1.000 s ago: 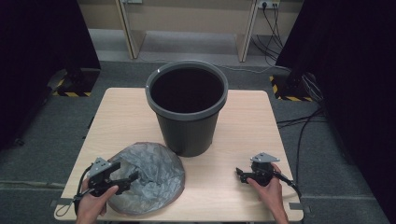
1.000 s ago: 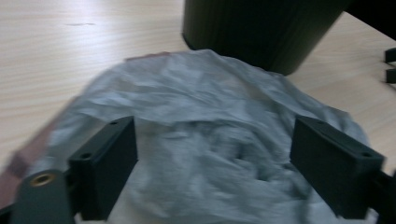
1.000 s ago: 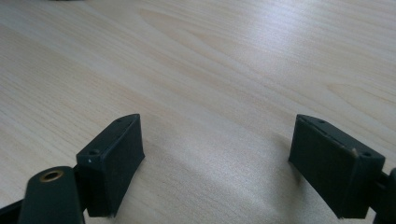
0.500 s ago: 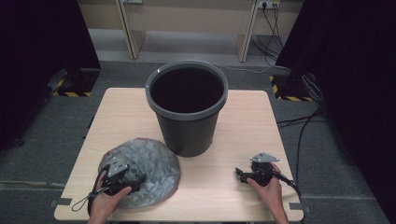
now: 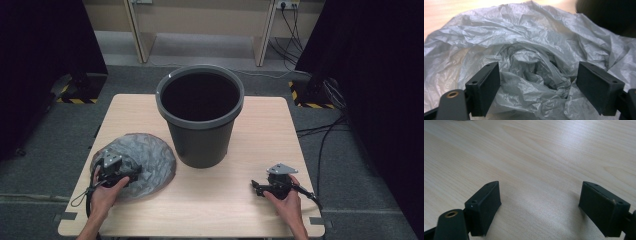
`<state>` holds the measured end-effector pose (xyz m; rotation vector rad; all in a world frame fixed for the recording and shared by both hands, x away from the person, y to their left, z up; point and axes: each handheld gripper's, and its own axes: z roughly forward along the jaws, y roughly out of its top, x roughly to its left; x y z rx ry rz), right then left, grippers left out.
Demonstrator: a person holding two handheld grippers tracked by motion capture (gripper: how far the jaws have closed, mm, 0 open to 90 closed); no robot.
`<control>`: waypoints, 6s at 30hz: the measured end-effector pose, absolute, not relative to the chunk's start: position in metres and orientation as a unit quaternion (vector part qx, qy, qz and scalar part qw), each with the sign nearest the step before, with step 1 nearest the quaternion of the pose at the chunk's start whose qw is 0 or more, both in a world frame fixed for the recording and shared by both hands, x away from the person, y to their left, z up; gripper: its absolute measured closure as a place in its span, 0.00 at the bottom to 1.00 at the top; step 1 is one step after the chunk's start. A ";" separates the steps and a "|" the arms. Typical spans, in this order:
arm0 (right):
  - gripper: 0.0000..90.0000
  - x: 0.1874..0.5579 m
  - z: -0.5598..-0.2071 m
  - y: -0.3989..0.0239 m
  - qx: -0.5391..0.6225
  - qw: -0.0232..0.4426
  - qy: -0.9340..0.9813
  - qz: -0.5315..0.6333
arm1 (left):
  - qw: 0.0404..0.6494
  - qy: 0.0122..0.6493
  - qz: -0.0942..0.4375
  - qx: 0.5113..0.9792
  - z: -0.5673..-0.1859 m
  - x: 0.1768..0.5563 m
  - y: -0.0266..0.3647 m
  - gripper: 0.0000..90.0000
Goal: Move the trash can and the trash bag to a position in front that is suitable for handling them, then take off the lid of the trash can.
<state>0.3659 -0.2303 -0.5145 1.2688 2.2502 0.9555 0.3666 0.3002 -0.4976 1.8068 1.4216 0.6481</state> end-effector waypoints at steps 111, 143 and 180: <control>0.24 0.365 -0.508 -0.228 0.431 0.220 0.808 0.337 | 0.344 0.502 0.213 0.765 -0.523 0.312 0.259 0.14; 0.30 0.429 -0.310 -0.187 0.407 0.292 0.743 0.444 | 0.343 0.487 0.203 0.777 -0.523 0.315 0.260 0.08; 0.39 0.497 -0.250 -0.127 0.443 0.231 0.766 0.404 | 0.343 0.487 0.202 0.777 -0.523 0.315 0.261 0.08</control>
